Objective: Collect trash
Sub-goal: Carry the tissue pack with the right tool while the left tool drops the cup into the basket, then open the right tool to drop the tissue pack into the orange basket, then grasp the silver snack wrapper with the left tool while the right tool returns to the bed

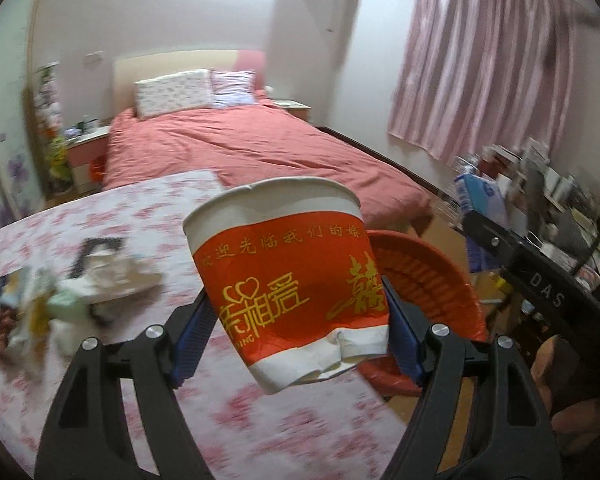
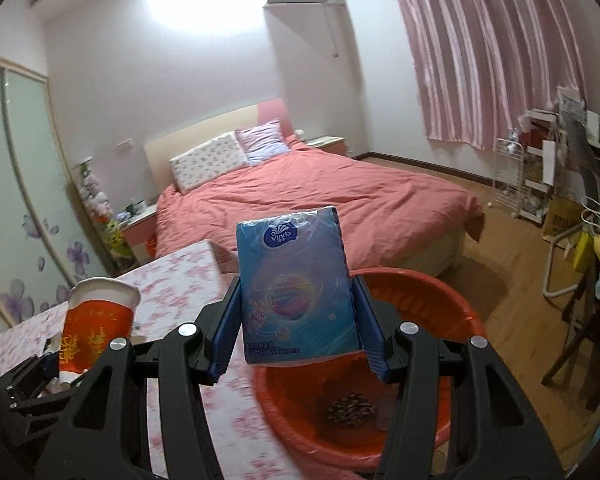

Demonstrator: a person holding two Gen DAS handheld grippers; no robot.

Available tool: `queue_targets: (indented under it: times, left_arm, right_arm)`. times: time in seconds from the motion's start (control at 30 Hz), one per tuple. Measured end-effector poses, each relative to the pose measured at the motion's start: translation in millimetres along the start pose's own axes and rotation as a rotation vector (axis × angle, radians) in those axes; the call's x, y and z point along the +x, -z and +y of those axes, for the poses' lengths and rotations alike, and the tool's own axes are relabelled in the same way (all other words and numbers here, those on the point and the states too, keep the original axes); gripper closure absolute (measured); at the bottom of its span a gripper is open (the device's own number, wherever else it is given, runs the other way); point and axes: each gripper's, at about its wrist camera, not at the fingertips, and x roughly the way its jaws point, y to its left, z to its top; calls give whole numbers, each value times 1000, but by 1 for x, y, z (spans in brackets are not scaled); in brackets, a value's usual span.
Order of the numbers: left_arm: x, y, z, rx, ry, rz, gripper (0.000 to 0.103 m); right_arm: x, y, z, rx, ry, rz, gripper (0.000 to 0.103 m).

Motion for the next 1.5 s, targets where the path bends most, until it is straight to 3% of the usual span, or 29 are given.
queue_targets:
  times: [0.37,0.43,0.47,0.53,0.7,0.97,1.27,1.5]
  left_arm:
    - [79,-4,-55,70,119,92,27]
    - [90,-1,-59,74,112,118,21]
    - [94,2,-58,77,94,128,17]
    - [97,6,-51,76,71,133,16]
    - [85,16,-15,53,-29,145,15]
    - [32,38,60,2,-218,97,9]
    - [-29,65,158,-145,-361,74,9]
    - [-58,81,217,-247,-460,51,9]
  right_arm:
    - [23,0,-48,96,47,29,48]
    - [26,2,-50,101,44,43,40]
    - [28,5,-49,103,50,45,31]
    - [28,8,-50,101,54,48,27]
    - [24,11,-44,61,86,46,14]
    - [19,20,-8,-62,113,53,7]
    - [13,47,62,-227,32,97,7]
    - [13,66,103,-282,-55,154,7]
